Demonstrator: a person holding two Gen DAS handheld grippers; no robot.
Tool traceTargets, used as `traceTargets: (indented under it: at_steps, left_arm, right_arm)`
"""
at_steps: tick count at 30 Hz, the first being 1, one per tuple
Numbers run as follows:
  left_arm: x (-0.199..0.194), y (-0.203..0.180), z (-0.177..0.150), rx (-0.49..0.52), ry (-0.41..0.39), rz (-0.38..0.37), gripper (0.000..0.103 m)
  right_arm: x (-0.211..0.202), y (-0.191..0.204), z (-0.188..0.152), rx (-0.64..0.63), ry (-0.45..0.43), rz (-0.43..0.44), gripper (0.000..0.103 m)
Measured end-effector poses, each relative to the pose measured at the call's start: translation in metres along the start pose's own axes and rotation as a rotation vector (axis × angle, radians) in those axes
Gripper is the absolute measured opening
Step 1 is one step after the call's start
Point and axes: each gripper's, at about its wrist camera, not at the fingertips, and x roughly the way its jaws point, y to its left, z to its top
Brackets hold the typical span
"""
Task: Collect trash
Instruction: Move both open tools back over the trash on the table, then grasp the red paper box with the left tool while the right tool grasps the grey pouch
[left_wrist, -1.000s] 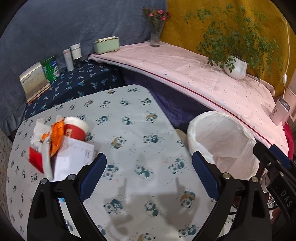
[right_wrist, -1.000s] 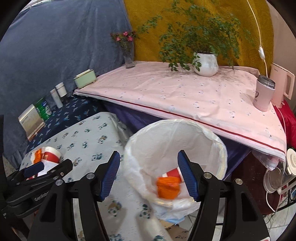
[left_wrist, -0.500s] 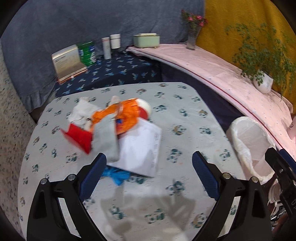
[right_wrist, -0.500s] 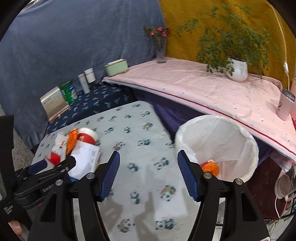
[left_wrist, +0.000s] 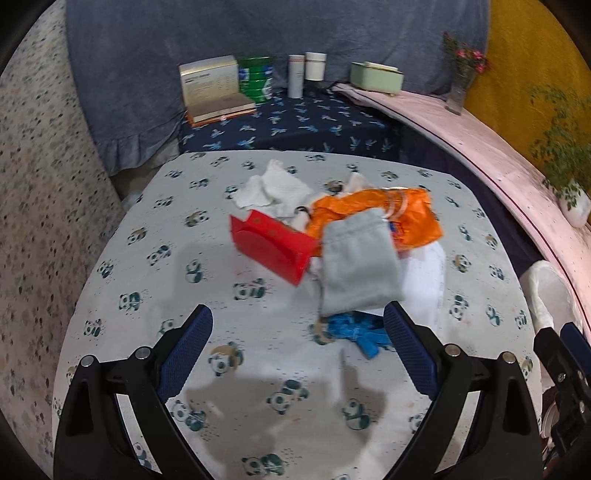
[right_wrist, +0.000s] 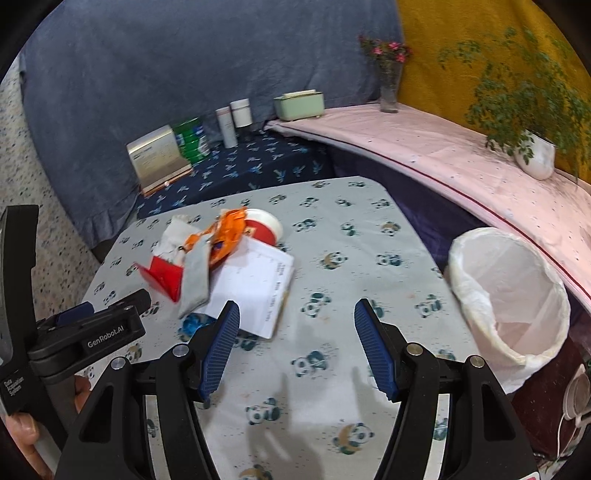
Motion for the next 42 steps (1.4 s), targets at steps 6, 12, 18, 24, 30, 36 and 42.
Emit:
traceTargets:
  at_steps: [6,12,18,24,30,36,42]
  left_arm:
    - [0.011,0.028,0.007,-0.056,0.018,0.028,0.089]
    - [0.031,0.047,0.021,-0.107,0.066,0.039,0.091]
    - [0.057,0.055,0.04,-0.144,0.11,0.03,0.091]
    - [0.088,0.054,0.058,-0.193,0.177,-0.009,0.091]
    - [0.115,0.053,0.061,-0.203,0.222,-0.015,0.08]
    - [0.13,0.052,0.053,-0.187,0.264,-0.04,0.046]
    - [0.125,0.051,0.044,-0.17,0.264,-0.048,0.008]
  right_arm:
    - [0.021,0.029,0.003,-0.034,0.038,0.046,0.06]
    - [0.045,0.054,0.008,-0.074,0.064,0.079,0.053]
    - [0.069,0.07,0.016,-0.09,0.091,0.115,0.046]
    - [0.092,0.081,0.021,-0.102,0.118,0.138,0.037]
    - [0.11,0.088,0.021,-0.115,0.144,0.147,0.031]
    - [0.127,0.089,0.017,-0.111,0.186,0.161,0.015]
    - [0.122,0.093,0.011,-0.121,0.184,0.185,0.002]
